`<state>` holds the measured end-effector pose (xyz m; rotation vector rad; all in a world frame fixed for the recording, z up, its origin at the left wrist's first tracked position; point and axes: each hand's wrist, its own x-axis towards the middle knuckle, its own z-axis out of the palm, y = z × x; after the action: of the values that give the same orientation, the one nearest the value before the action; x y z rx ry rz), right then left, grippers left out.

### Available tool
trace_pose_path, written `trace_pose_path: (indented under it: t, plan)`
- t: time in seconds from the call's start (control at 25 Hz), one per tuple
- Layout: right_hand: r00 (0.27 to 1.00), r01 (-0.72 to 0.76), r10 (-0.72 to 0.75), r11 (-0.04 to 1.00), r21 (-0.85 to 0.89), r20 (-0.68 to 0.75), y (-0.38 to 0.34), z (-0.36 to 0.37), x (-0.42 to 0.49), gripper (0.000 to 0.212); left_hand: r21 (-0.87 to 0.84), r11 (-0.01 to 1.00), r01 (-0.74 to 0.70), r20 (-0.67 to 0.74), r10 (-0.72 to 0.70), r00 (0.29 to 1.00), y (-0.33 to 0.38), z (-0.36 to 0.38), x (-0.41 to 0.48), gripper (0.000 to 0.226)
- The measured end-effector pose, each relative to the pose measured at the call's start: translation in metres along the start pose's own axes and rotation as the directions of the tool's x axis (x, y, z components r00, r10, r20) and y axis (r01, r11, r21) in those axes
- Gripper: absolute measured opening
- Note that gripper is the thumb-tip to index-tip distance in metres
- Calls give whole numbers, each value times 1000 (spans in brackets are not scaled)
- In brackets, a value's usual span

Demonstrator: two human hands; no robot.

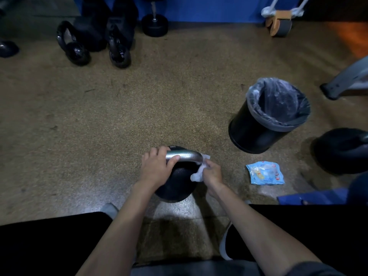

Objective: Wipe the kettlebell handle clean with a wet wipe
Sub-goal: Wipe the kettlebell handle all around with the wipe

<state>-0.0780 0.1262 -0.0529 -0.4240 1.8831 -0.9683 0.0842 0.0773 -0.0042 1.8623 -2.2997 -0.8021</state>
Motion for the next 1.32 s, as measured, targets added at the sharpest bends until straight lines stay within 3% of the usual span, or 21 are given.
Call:
trace_pose_path:
  t: [0.36, 1.32]
  plan:
    - [997, 75, -76, 996, -56, -11, -7, 0, -1, 47, 1, 1000, -6, -12, 6, 1000, 0, 0, 0, 47]
    - [975, 203, -211, 974, -104, -75, 9, 3, -5, 41, 1, 1000, 9, -5, -9, 1000, 3, -4, -3, 49]
